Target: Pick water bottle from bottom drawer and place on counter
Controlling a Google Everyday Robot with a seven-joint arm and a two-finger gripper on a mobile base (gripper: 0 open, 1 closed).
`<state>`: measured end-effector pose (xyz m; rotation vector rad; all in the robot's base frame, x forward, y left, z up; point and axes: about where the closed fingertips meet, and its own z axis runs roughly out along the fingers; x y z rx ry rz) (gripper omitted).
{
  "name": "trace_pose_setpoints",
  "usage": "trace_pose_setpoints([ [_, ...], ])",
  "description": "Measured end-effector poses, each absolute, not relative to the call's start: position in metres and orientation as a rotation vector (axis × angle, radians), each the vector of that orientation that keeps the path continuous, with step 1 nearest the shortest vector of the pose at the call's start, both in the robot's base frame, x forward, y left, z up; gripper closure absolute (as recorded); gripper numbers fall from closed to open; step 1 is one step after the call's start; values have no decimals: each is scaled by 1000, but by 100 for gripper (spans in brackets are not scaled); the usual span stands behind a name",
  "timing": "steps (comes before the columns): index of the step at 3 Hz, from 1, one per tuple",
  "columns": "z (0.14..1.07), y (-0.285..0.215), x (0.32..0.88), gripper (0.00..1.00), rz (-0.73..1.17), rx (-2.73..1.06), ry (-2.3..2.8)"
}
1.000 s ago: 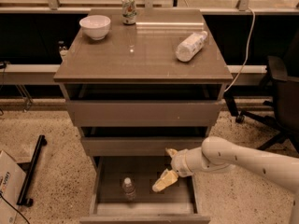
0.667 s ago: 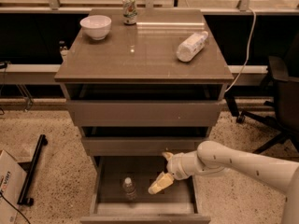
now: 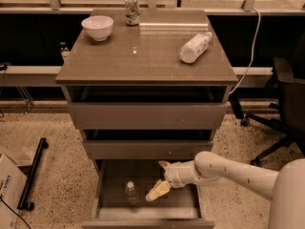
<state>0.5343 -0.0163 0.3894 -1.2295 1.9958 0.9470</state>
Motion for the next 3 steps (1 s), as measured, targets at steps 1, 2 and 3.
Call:
trace_pose_setpoints([
  [1, 366, -5, 540, 0, 1000, -1219, 1979],
  [2, 346, 8, 546, 0, 1044, -1193, 1964],
  [3, 327, 23, 552, 0, 1082, -1166, 1950],
])
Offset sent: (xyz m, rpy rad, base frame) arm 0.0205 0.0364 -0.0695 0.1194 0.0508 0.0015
